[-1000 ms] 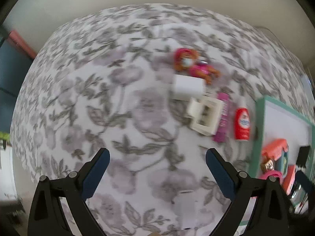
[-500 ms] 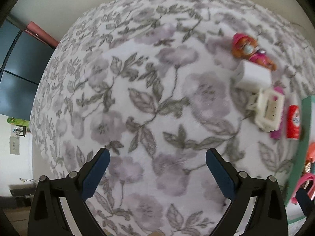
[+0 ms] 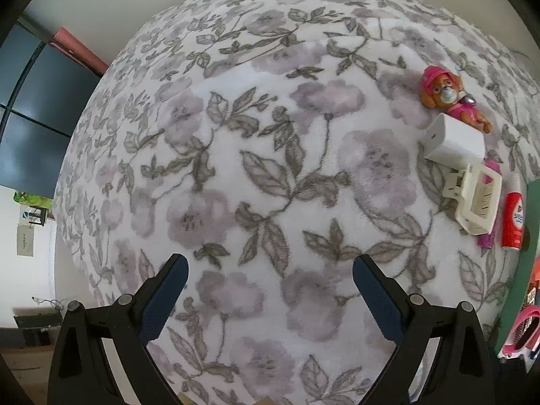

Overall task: Organize rigid objects
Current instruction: 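Move back to the pile and grasp the white watch band with the right gripper, then grasp the cream hair clip with the left gripper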

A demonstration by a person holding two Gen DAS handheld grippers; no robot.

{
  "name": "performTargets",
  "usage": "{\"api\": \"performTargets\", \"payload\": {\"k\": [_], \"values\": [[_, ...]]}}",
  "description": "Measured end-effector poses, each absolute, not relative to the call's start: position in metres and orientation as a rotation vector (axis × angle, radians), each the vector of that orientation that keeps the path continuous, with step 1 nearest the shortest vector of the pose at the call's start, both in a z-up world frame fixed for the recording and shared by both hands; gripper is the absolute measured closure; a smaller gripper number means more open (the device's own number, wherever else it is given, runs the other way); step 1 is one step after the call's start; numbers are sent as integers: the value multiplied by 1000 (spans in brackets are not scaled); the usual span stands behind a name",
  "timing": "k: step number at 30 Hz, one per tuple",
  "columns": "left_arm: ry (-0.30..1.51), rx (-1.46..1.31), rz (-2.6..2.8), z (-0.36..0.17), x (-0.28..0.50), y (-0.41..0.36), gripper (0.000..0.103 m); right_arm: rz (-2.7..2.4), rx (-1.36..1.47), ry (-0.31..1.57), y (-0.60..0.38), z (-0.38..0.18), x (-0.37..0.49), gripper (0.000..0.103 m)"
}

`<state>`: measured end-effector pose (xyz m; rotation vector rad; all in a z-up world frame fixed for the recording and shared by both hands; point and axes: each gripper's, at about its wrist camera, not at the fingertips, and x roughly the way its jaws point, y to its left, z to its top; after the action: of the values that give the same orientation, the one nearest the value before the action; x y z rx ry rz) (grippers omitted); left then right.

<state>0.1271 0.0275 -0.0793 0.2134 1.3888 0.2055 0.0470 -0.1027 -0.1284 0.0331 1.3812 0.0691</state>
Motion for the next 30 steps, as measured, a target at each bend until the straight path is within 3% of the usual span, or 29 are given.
{"api": "performTargets", "payload": {"k": [3,5,11,16,19,30], "values": [[1387,204,192,-78,127,24,5,98,56,1382,-101,-128,45,40],[1386,186,177,-78,128,23,5,120,65,1379,-100,-127,45,54],[1414,88,108,-81,131,18,5,178,104,1385,-90,-128,48,71],[1437,4,74,-85,135,15,5,184,142,1381,-103,-124,48,71],[1442,-34,60,-87,137,11,5,174,192,1362,-117,-118,50,80],[1435,-139,-21,-91,161,-8,5,139,312,1316,-155,-106,54,83]]}}
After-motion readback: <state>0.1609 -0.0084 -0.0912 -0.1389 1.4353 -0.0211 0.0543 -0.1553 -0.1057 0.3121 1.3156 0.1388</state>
